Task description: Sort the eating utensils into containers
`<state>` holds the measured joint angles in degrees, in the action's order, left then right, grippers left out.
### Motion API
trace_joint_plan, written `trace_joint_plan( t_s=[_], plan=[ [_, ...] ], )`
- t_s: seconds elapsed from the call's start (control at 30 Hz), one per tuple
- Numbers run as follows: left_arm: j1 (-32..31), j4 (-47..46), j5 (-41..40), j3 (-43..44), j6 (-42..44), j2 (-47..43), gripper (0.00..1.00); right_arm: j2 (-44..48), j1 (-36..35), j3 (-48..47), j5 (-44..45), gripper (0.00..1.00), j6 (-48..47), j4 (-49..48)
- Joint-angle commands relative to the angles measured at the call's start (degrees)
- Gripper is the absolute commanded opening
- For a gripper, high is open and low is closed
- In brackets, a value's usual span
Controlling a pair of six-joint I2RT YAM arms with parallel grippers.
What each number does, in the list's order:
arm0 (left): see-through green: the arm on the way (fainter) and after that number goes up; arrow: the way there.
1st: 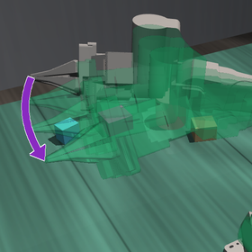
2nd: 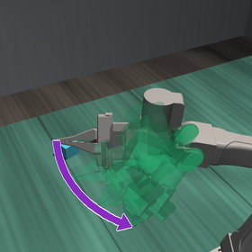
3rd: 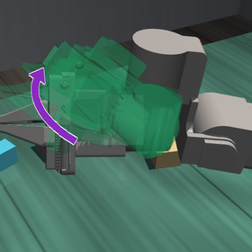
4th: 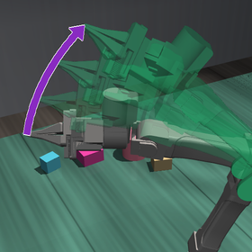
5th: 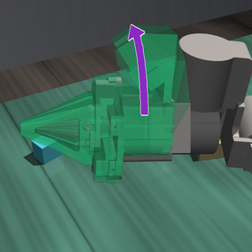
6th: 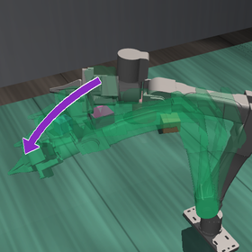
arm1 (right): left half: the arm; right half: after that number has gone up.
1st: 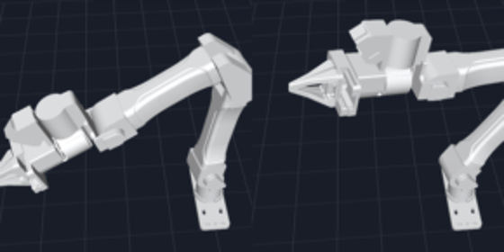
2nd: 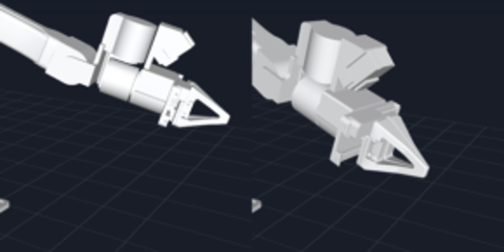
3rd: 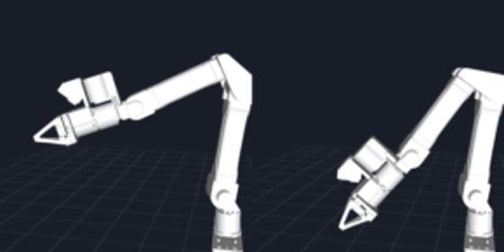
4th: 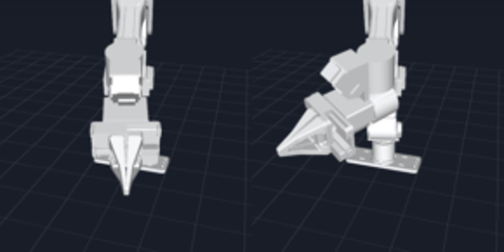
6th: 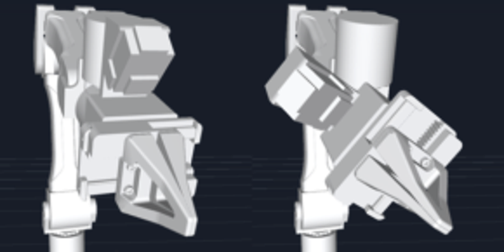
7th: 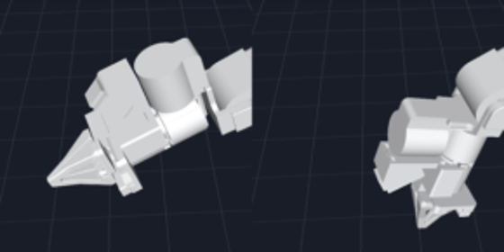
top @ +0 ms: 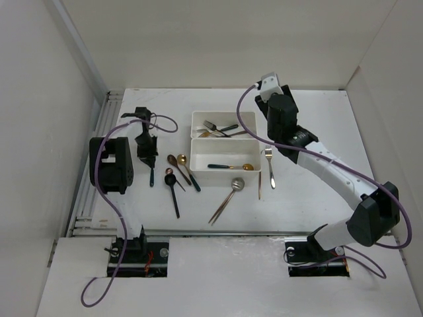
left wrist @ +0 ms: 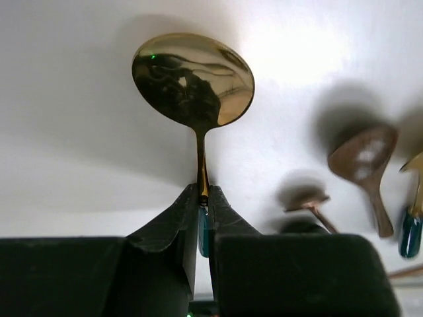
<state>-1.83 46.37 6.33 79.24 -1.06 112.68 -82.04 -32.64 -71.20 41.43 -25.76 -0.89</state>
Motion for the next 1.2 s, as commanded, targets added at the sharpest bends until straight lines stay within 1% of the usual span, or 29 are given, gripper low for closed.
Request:
trace_joint_plan(
  t_s=[0.0, 0.07, 0.1, 0.17, 0.2, 0.23, 0.3, 0.33, 0.43, 0.47, 0.53, 0.57, 0.7, 0.77, 0.87, 0.93, 0.97, 1.07, 1.17],
  plan=[
    [0.6, -2.9, -5.3, 7.8, 4.0, -3.0, 0.0, -0.1, -0.3, -3.7, 0.5, 0.61, -0.3, -2.7],
    [-0.4, -5.5, -7.8, 11.7, 7.9, -5.2, 0.0, -0.1, -0.3, -4.3, 0.5, 0.61, 0.3, -2.7],
    [-1.2, -6.5, -10.3, 12.9, 9.3, -7.4, 0.0, -0.7, -0.3, -4.3, 0.5, 0.61, 0.3, -2.7],
    [-4.0, -8.7, -11.9, 14.7, 11.7, -9.7, 0.0, -0.7, -0.3, -4.9, -0.2, 0.61, 0.8, -2.7],
    [-5.3, -10.9, -12.0, 16.3, 14.5, -10.7, 0.0, -0.7, -0.3, -4.9, -0.7, 0.61, 2.3, -2.7],
    [-8.7, -12.1, -10.6, 16.8, 16.1, -12.6, 0.0, -0.7, 0.5, -5.4, -1.5, 0.61, 3.0, -2.7],
    [-13.1, -14.3, -9.0, 17.3, 19.5, -14.2, 0.0, -0.7, 1.0, -5.4, -2.1, 0.61, 4.2, -3.3],
    [-18.1, -15.5, -7.1, 17.3, 23.2, -14.8, 0.0, -0.7, 1.6, -5.4, -2.1, 0.61, 4.7, -3.3],
    [-25.0, -16.6, -4.9, 16.5, 27.3, -14.8, 0.0, -0.7, 1.6, -5.4, -2.7, 0.61, 4.8, -3.3],
    [-28.4, -17.4, -4.4, 15.9, 28.2, -14.8, 0.0, 0.0, 2.1, -4.9, -2.7, 0.61, 4.2, -3.3],
    [-31.2, -19.3, -3.7, 14.5, 29.8, -14.2, 0.0, 0.7, 2.1, -4.1, -2.7, 0.61, 3.6, -3.3],
    [-32.0, -21.1, -1.5, 14.5, 30.3, -13.0, 0.0, 1.6, 2.1, -3.3, -2.7, 0.61, 3.6, -3.3],
    [-34.0, -23.8, -1.5, 14.5, 31.1, -10.5, 0.0, 5.4, 3.3, 0.0, -2.7, 0.61, 3.0, -3.3],
    [-34.6, -23.8, -0.5, 14.0, 32.6, -10.5, 0.05, 6.6, 4.0, 1.0, -2.7, 0.61, 3.0, -3.3],
    [-35.2, -21.2, 2.5, 13.5, 32.6, -9.9, 0.18, 8.0, 5.0, 2.4, -3.2, 0.61, 2.4, -3.3],
    [-35.7, -19.2, 3.6, 13.5, 32.6, -9.9, 0.3, 8.7, 5.6, 2.4, -3.2, 0.61, 2.4, -3.3],
    [-36.2, -18.6, 4.3, 13.5, 32.6, -9.9, 0.32, 9.3, 5.6, 3.0, -3.7, 0.61, 2.4, -3.3],
    [-36.2, -17.3, 4.8, 12.9, 32.0, -11.4, 0.35, 9.3, 5.6, 3.5, -4.8, 0.61, 2.4, -3.3],
    [-35.7, -16.0, 4.2, 11.5, 30.1, -14.3, 0.35, 9.3, 5.6, 3.5, -4.8, 0.61, 3.0, -3.3]
  ],
)
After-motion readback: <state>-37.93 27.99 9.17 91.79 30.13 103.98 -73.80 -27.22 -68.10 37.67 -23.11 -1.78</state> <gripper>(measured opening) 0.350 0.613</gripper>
